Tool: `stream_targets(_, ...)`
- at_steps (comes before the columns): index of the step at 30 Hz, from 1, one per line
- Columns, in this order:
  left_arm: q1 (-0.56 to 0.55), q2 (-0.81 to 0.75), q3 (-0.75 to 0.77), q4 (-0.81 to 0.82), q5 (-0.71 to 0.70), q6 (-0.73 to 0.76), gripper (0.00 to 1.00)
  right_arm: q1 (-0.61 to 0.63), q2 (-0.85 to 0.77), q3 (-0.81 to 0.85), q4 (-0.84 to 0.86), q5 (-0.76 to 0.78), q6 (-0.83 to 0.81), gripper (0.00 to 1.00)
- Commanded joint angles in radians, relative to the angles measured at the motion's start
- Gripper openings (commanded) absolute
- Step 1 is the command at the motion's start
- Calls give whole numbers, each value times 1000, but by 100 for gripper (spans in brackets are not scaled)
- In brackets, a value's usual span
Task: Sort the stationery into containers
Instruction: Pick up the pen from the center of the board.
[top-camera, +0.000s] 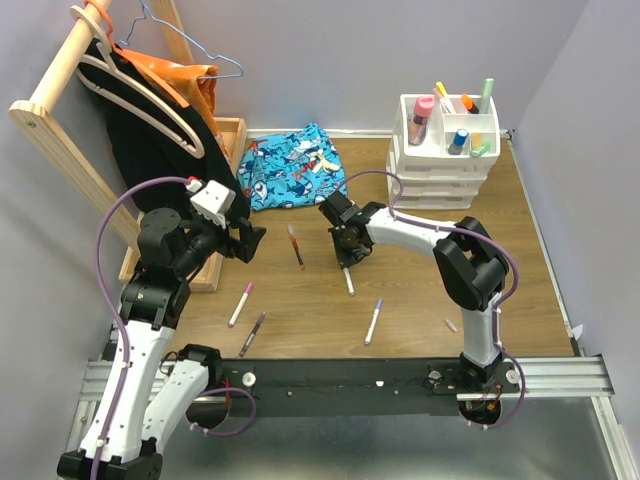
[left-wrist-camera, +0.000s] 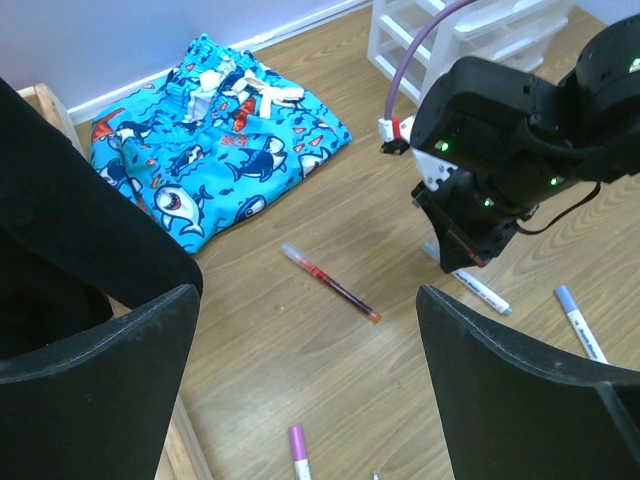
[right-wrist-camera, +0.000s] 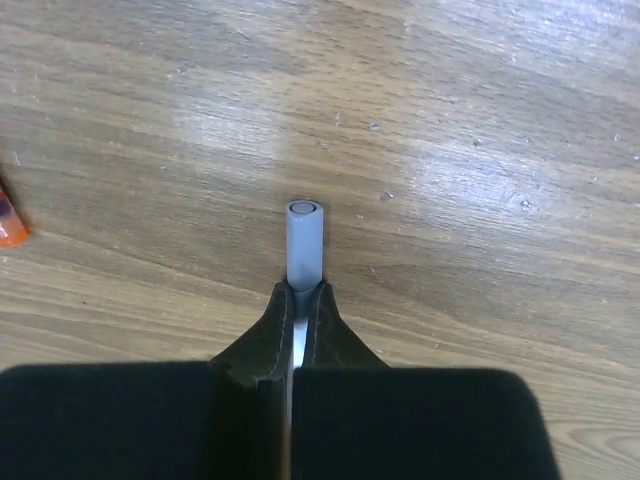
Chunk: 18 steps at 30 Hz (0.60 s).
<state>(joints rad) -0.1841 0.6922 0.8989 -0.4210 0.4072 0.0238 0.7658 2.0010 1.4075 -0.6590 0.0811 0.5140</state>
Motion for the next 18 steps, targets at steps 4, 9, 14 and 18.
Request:
stream_targets(4, 8, -14, -11, 50, 84, -28, 99, 9, -106, 91, -31, 42, -92, 1)
stream_targets(9, -20, 38, -48, 97, 171, 5, 99, -17, -342, 199, 190, -118, -250, 0)
stream_targets(14, -54, 131, -34, 137, 142, 28, 99, -51, -534, 62, 609, -150, -451, 1)
stream_targets(18, -54, 202, 24, 113, 118, 83, 99, -173, -574, 63, 858, -95, -547, 1)
